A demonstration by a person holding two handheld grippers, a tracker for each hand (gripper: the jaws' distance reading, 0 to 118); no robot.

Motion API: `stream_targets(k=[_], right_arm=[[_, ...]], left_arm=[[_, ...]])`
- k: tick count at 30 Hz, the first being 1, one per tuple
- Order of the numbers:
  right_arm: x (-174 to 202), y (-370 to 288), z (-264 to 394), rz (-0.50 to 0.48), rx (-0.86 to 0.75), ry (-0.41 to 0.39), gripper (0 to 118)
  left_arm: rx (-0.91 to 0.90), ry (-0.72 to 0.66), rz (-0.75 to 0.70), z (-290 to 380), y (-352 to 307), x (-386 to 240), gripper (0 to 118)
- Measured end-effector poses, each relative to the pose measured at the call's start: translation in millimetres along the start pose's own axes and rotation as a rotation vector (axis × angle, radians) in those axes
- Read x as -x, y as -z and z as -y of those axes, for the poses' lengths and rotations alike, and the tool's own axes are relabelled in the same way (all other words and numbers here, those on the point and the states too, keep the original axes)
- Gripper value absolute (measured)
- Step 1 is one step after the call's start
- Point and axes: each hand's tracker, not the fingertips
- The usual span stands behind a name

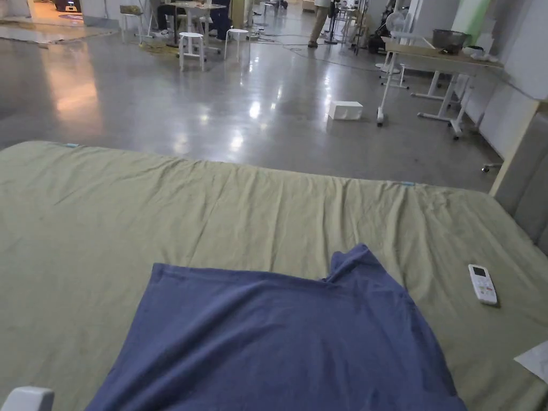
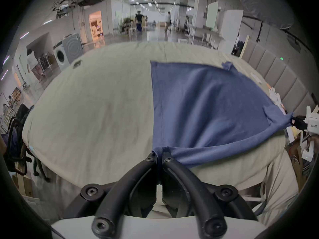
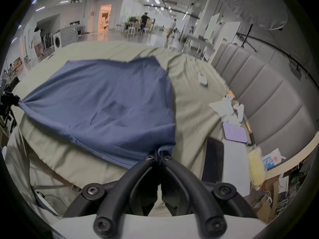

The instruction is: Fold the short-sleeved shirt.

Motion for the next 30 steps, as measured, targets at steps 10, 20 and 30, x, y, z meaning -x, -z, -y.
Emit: stream_targets(k=[10, 20, 30], right_arm=[[12.7, 55.6, 31.5, 0.006, 0.087, -0.002, 7], [9.2, 19.8, -10.4, 0.107, -0.039, 0.031, 90], [45.8, -32.5, -115.9, 0.135, -0.570, 0.189, 91]], left_arm=[[0.088, 0.014, -0.003, 23.0, 48.0, 1.4, 5], [-0.059, -0.004, -0.003, -9.3, 17.9, -6.6, 63], [-0.488, 0.008, -0.004, -99.0, -24.2, -81.1, 62]])
